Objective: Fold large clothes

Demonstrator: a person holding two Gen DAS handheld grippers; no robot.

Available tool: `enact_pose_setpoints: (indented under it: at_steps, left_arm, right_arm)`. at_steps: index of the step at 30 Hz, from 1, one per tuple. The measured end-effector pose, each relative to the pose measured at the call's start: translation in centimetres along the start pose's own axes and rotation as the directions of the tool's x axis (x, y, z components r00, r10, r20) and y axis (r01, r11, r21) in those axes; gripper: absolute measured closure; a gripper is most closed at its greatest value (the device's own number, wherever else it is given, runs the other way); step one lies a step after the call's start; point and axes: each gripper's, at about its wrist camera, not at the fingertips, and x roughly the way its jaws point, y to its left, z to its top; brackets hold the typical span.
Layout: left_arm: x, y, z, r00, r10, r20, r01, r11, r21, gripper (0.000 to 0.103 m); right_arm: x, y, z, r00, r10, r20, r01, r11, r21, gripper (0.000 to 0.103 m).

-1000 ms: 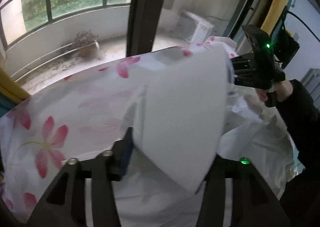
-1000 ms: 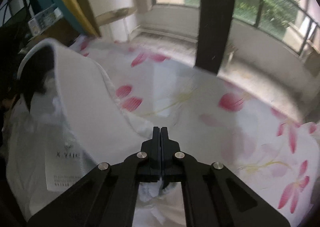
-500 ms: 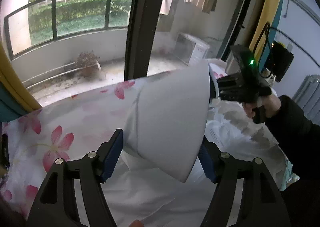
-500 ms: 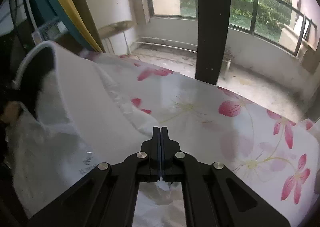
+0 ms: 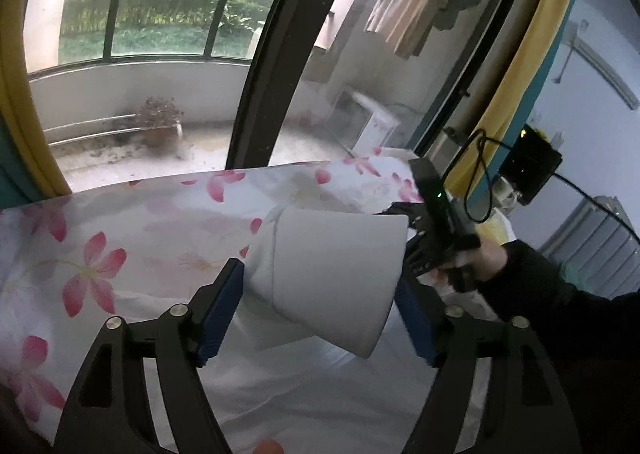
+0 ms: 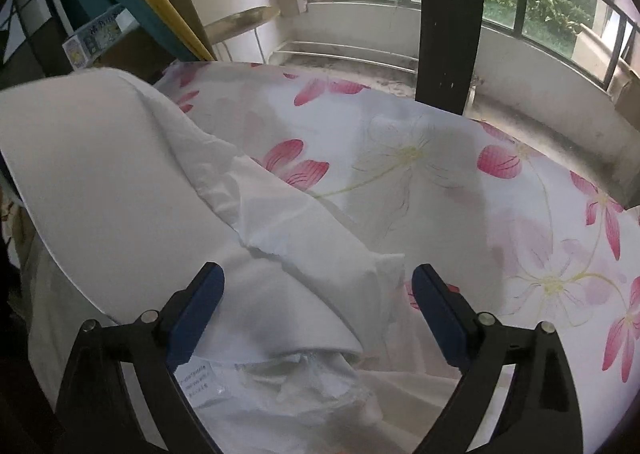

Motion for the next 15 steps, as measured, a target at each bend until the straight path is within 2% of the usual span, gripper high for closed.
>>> enact_pose_setpoints:
  at_steps: [4,8,10,12,15]
  left_arm:
    - [2.4,1.0,-1.0,0.997,0.014,-0.074,-0.013,1.000,0.017,0.022]
    - [4.9,2.2,-2.9,0.983,0.052,-0.175,-0.043,0.998,0.051,0.021]
    - [5.5,2.6,-4.0,0.977,0.068,-0.200,-0.055,0.996,0.071,0.020]
    - [5.8,2.9,-4.6,0.974,0.084,-0.210,-0.068,0.994,0.081,0.020]
    - [5.9,3.2,-4.9,0.975,0.088,-0.203,-0.071,0.994,0.088,0.020]
  right_arm:
    - [-0.6,1.0,0.3,0.999,-0.025,0.027,0.026,0.999,-0.030,0.009]
    - [-2.0,0.7,0.9,0.996,0.021,0.085,-0.022,1.000,0.009,0.008]
    - [-2.5,0.6,1.1,0.993,0.028,0.112,-0.032,0.999,0.026,0.008]
    - [-3.5,0.3,1.4,0.983,0.061,0.170,-0.073,0.995,0.063,0.008]
    - [-5.3,0.4,2.3,0.958,0.141,0.250,-0.169,0.981,0.094,0.008]
